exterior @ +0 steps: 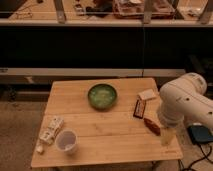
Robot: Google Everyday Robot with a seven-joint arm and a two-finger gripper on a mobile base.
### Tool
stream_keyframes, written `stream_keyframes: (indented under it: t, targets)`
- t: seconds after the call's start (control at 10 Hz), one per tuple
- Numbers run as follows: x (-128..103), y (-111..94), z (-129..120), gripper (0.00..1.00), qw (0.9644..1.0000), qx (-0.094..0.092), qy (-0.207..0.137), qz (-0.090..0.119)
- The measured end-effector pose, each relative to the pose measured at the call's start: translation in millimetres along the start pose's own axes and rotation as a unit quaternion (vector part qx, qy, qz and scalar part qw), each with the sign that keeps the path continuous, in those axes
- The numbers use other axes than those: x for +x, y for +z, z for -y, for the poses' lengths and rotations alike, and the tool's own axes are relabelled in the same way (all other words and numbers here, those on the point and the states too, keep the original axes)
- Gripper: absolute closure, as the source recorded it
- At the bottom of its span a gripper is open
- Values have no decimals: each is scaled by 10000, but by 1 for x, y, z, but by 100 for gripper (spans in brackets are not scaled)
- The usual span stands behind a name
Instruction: Place the pepper in the ceramic cup
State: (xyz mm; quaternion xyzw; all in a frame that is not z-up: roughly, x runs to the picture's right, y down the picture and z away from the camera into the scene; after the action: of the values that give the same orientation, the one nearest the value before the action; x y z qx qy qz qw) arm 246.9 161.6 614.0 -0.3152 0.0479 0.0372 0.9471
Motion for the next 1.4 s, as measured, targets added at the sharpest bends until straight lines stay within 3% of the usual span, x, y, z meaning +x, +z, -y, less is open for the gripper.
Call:
stream_keyframes:
  t: [0.2,0.4,0.7,1.1,1.4]
  targets:
    - [1,27,-1,20,9997,-186,113,129]
    - [5,77,1,20,9973,-393,432,449]
    - [21,125,24,20,9934,-353,698,839]
    - [29,144,54,20,9888,-267,813,1220]
    - [33,145,54,20,9882,-271,861,1236]
